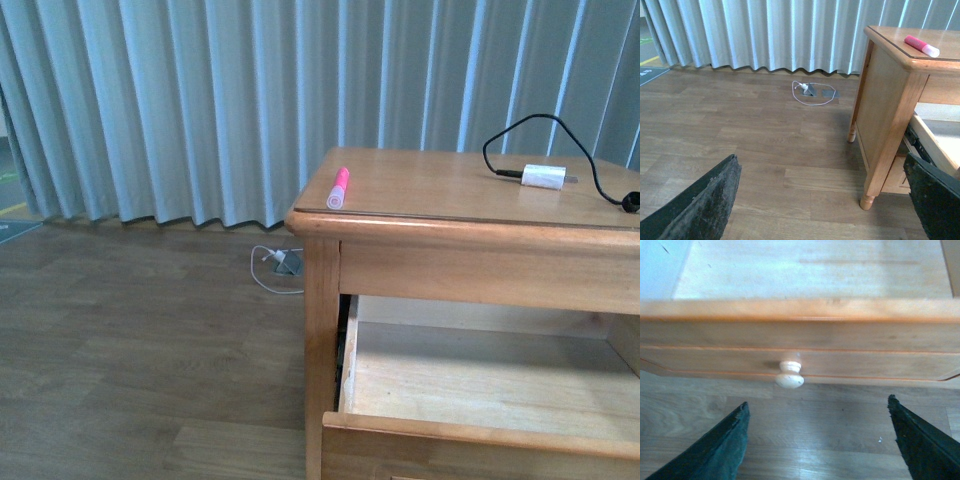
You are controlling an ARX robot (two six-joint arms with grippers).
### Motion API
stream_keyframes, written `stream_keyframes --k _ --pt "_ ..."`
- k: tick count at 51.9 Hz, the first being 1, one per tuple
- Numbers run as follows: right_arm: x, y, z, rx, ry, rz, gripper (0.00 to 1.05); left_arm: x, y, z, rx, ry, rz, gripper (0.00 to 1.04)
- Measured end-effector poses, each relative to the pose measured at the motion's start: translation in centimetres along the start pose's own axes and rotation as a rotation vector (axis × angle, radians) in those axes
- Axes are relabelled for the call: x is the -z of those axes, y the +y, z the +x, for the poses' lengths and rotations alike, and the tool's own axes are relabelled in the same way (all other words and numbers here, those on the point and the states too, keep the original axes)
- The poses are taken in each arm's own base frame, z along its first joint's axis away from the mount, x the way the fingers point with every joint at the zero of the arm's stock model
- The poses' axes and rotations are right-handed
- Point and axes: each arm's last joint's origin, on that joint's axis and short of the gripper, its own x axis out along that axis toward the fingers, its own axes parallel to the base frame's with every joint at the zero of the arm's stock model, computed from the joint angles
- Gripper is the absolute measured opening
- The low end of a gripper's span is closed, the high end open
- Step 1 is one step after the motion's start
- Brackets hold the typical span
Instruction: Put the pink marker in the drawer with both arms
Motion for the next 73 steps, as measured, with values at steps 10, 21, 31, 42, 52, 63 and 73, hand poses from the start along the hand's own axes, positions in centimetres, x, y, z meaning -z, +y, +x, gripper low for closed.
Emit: stream_keyframes --k 10,21,31,42,52,63,73 --pt "-3.0 -1.2 -5.6 -0.058 -0.124 0.060 0.96 0.0 0.0 0.0 0.000 0.000 0.000 0.99" --pt "-3.3 -1.9 -10.5 -0.134 -0.278 0.074 0.96 0.0 0.0 0.0 0.000 0.000 0.000 0.99" --pt "-3.1 -2.1 -10.6 -0.112 -0.296 0.087 0.96 0.0 0.0 0.0 0.000 0.000 0.000 0.99" --pt "-3.1 -2.2 -10.6 -0.112 -0.295 0.087 0.96 0.0 0.0 0.0 0.000 0.000 0.000 0.99" --pt "-3.1 -2.2 -10.6 -0.112 -0.295 0.087 0.96 0.0 0.0 0.0 0.000 0.000 0.000 0.99" --pt "-3.1 -2.2 -10.6 -0.112 -0.295 0.087 0.96 0.0 0.0 0.0 0.000 0.000 0.000 0.99" --pt "-3.1 -2.2 -10.6 -0.112 -0.294 0.087 0.96 0.1 -0.2 0.4 -0.127 0.034 -0.063 0.99"
